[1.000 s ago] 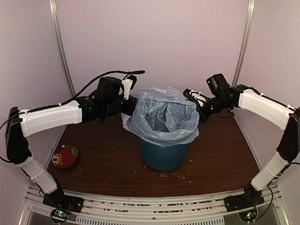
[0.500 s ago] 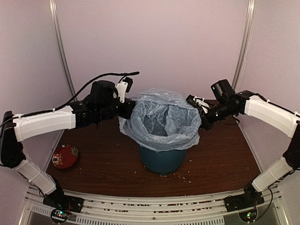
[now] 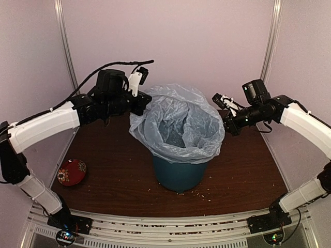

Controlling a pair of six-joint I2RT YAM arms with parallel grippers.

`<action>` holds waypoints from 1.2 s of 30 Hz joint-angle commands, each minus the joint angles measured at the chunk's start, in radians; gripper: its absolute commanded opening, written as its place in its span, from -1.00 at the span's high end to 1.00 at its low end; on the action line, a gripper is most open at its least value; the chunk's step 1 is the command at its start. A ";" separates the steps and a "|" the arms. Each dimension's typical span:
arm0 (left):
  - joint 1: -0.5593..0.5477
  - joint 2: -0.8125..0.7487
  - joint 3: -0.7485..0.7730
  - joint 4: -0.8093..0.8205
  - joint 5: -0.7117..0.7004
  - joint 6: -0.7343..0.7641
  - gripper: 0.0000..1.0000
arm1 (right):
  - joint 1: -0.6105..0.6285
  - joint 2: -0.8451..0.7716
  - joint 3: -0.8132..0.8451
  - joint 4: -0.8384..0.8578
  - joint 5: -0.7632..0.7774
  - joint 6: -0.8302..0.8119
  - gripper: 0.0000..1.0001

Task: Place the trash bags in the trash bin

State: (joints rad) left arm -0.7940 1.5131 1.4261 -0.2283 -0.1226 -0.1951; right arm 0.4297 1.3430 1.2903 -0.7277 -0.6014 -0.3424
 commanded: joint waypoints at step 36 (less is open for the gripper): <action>0.067 -0.226 0.028 -0.359 0.067 0.121 -0.31 | -0.135 -0.079 0.097 -0.381 0.022 -0.274 -0.24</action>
State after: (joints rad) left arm -0.7082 1.3243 1.3697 -0.5484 -0.0086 -0.1703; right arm 0.3000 1.2976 1.3144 -0.9825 -0.6353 -0.5293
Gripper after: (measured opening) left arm 0.654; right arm 0.615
